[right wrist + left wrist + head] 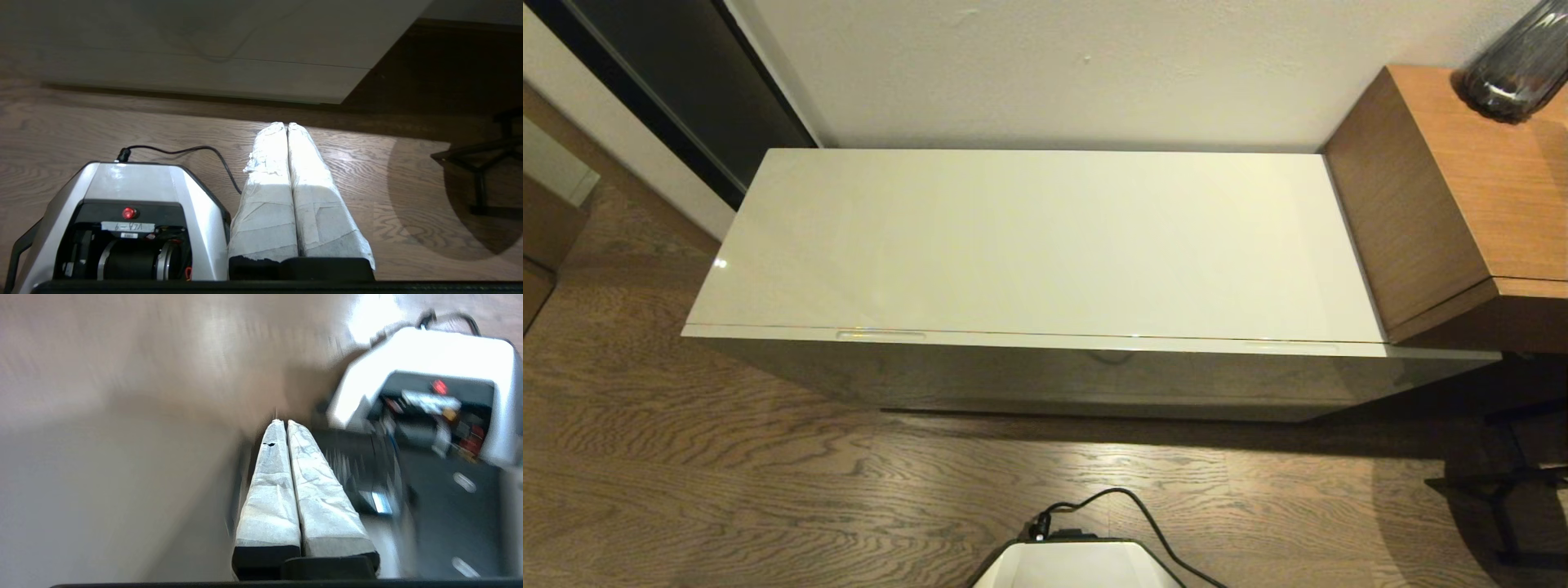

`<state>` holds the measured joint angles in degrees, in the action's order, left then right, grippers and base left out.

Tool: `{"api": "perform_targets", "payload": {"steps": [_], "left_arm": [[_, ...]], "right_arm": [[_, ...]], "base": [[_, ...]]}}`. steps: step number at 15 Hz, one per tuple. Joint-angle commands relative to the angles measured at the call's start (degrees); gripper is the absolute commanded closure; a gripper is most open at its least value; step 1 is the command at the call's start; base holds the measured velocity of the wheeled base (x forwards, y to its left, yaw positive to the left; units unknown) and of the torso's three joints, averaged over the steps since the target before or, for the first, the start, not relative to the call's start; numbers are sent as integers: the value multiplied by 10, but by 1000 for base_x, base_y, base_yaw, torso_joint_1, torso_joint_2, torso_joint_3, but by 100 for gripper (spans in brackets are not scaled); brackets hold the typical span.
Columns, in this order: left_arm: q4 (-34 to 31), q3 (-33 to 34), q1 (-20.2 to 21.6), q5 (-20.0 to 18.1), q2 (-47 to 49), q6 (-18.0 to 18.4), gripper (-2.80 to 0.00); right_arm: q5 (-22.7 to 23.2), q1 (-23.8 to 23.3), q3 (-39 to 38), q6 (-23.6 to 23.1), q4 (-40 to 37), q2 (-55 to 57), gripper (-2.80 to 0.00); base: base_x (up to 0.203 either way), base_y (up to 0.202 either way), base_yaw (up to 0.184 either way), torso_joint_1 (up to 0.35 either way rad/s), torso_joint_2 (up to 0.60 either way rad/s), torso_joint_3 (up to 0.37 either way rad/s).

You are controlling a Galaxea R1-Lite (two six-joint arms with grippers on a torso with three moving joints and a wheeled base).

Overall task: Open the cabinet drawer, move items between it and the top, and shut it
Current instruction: Open the drawer

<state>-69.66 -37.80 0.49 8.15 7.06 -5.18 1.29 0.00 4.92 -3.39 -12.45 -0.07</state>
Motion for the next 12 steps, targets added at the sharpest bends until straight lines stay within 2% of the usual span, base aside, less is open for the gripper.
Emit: {"api": "perform_targets", "payload": {"steps": [1, 3, 4, 5, 6, 7, 8, 10, 12], "left_arm": [[179, 92, -5, 15, -59, 31, 0], [353, 170, -6, 10, -66, 42, 0], [467, 230, -6, 0, -67, 49, 0], [608, 299, -6, -18, -68, 61, 0], [708, 340, -6, -40, -68, 71, 0], [767, 361, -6, -57, -69, 78, 0], [779, 366, -7, -68, -69, 79, 0], [703, 375, -7, -83, -70, 69, 0], [700, 377, -7, -86, -71, 58, 0]], "right_arm": [[0, 0, 0, 0, 0, 1, 0], [0, 0, 0, 0, 0, 1, 0], [0, 0, 0, 0, 0, 1, 0], [0, 0, 0, 0, 0, 1, 0], [0, 0, 0, 0, 0, 1, 0], [0, 0, 0, 0, 0, 1, 0], [0, 0, 0, 0, 0, 1, 0], [0, 0, 0, 0, 0, 1, 0], [0, 0, 0, -1, 0, 1, 0]], "base": [[0, 0, 0, 0, 0, 0], [0, 0, 0, 0, 0, 0], [0, 0, 0, 0, 0, 0], [0, 0, 0, 0, 0, 0], [0, 0, 0, 0, 0, 0], [0, 0, 0, 0, 0, 0], [0, 0, 0, 0, 0, 0], [0, 0, 0, 0, 0, 0], [0, 0, 0, 0, 0, 0]]}}
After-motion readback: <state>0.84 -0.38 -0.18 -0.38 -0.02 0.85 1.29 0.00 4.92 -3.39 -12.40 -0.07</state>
